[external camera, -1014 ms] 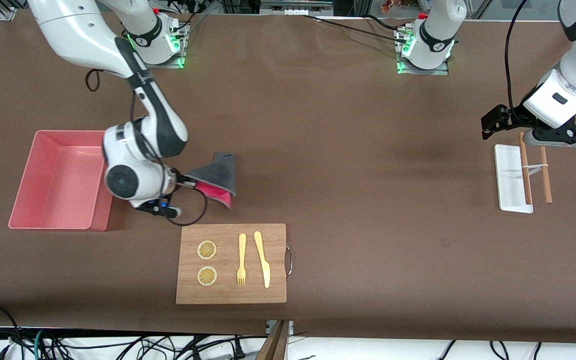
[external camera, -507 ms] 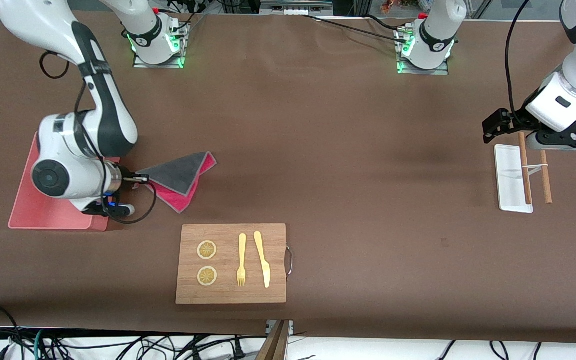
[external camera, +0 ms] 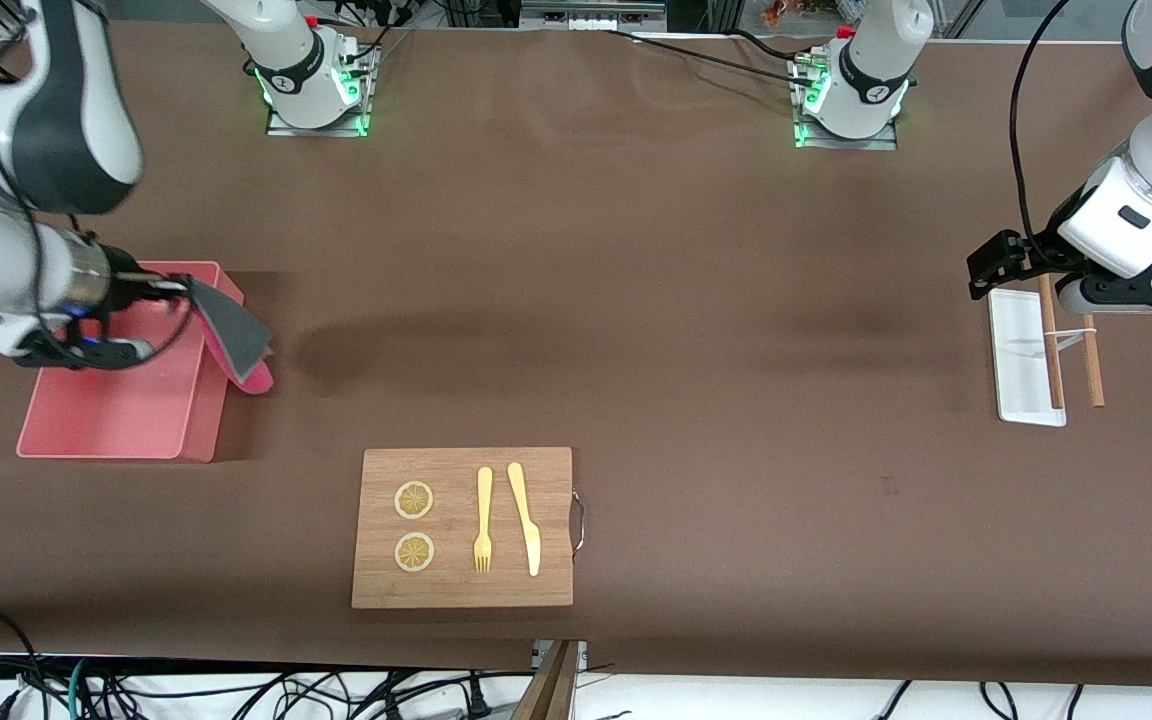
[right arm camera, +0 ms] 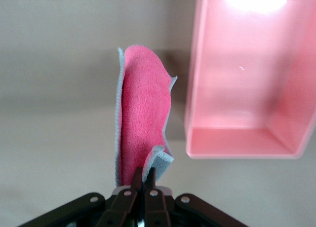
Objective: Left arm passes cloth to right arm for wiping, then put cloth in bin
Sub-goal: 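Carry the cloth over the pink bin with the right gripper, then lower the cloth into the bin and open the right gripper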
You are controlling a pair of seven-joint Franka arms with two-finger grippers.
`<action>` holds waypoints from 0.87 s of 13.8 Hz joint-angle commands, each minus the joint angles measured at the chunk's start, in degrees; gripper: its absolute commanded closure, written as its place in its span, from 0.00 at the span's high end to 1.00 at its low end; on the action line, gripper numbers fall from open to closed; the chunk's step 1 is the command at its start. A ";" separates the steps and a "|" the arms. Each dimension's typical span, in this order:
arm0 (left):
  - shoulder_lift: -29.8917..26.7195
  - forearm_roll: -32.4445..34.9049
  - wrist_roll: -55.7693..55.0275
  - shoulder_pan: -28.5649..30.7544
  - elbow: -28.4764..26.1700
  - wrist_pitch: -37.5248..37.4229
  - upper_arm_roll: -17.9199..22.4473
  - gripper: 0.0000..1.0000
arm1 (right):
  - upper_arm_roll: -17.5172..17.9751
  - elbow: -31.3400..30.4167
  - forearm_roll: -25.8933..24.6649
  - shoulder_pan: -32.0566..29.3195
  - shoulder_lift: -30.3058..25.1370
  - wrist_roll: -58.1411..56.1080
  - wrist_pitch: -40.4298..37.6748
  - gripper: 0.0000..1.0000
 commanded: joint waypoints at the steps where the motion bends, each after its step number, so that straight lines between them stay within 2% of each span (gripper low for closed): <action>1: 0.81 -0.24 -1.66 0.30 1.98 -1.20 -0.16 1.00 | 0.31 2.97 -3.29 -2.27 -2.52 -4.40 -6.56 0.00; 3: 0.81 -0.24 -3.42 0.21 1.98 -1.20 -0.17 1.00 | -1.61 2.97 -6.80 -3.07 -3.67 -9.84 -7.10 0.00; 6: 0.81 -0.06 -5.45 0.12 2.06 -1.11 -0.25 1.00 | -8.46 2.36 -9.45 -3.16 -2.45 -21.70 -4.74 0.00; 7: 0.81 -0.06 -5.54 0.12 1.98 -1.11 -0.34 1.00 | -9.79 1.83 -9.45 -3.68 -1.92 -24.17 -3.25 0.00; 12: 0.90 0.03 -5.54 0.12 1.98 -1.11 -0.43 1.00 | -10.33 0.60 -8.93 -5.53 3.61 -24.99 1.58 0.00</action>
